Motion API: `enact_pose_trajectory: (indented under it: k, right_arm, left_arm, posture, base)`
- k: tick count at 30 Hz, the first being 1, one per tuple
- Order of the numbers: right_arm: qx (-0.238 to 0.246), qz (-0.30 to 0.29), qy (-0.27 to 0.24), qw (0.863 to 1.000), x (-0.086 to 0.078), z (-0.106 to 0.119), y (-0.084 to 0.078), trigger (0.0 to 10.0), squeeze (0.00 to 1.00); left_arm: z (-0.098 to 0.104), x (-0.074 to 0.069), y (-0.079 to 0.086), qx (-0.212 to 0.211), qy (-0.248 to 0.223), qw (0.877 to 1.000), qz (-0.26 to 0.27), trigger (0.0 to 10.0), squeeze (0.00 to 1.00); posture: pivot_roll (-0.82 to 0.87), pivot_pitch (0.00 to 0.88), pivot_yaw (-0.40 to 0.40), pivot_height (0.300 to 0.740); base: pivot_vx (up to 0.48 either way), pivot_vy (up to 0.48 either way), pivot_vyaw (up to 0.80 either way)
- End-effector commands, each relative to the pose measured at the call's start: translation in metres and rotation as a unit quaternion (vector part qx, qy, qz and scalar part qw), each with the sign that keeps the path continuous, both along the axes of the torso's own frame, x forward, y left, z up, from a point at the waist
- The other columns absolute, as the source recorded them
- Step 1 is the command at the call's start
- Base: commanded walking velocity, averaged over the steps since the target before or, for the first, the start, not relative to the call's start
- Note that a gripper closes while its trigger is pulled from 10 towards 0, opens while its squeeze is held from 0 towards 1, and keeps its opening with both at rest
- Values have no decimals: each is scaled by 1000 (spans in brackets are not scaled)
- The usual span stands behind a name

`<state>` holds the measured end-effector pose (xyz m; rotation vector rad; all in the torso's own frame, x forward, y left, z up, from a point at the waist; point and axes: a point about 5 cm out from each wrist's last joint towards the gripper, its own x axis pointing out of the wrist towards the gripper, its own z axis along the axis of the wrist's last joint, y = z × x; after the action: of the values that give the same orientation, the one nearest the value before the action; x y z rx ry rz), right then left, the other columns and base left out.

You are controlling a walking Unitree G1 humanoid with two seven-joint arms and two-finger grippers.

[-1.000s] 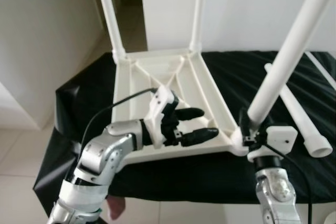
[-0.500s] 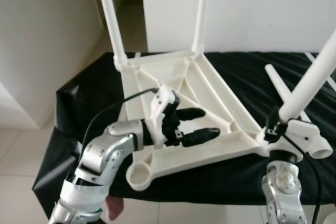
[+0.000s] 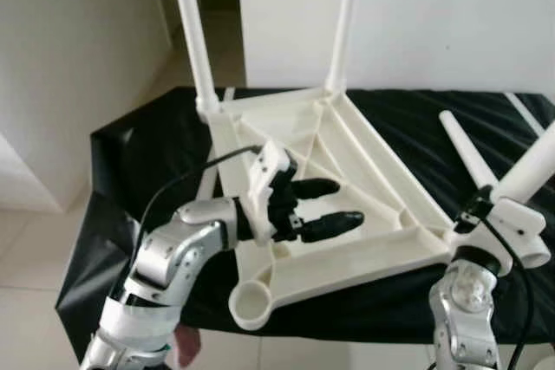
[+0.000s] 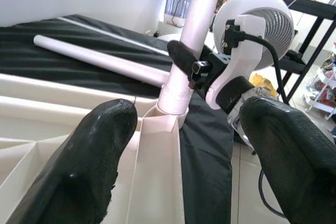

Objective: Building children table

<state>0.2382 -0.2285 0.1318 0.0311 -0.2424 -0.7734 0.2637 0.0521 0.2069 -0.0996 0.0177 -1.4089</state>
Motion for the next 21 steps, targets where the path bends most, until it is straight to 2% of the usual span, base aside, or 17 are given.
enact_pose_trajectory:
  k: [1, 16, 19, 21]
  right_arm:
    - [84, -71, 127, 986, -24, -60, -16, 10000, 0]
    - [48, -53, 132, 989, -18, -55, -10, 10000, 0]
    - [9, -41, 126, 991, -9, -45, -14, 10000, 0]
    - [2, -37, 127, 991, -5, -43, -16, 10000, 0]
  left_arm:
    - [2, -1, -3, -1, -7, 1000, -8, 10000, 0]
    - [3, -1, -5, -3, -7, 1000, -9, 10000, 0]
    - [3, -1, -5, -5, -6, 1000, -7, 10000, 0]
    - [3, -1, -5, -6, -6, 1000, -5, 10000, 0]
  posture:
    - [-15, 0, 42, 740]
    - [-16, 0, 36, 740]
    - [-16, 0, 33, 740]
    - [-13, 0, 33, 740]
  base:
    - [0, 0, 0]
    - [0, 0, 0]
    - [0, 0, 0]
    - [0, 0, 0]
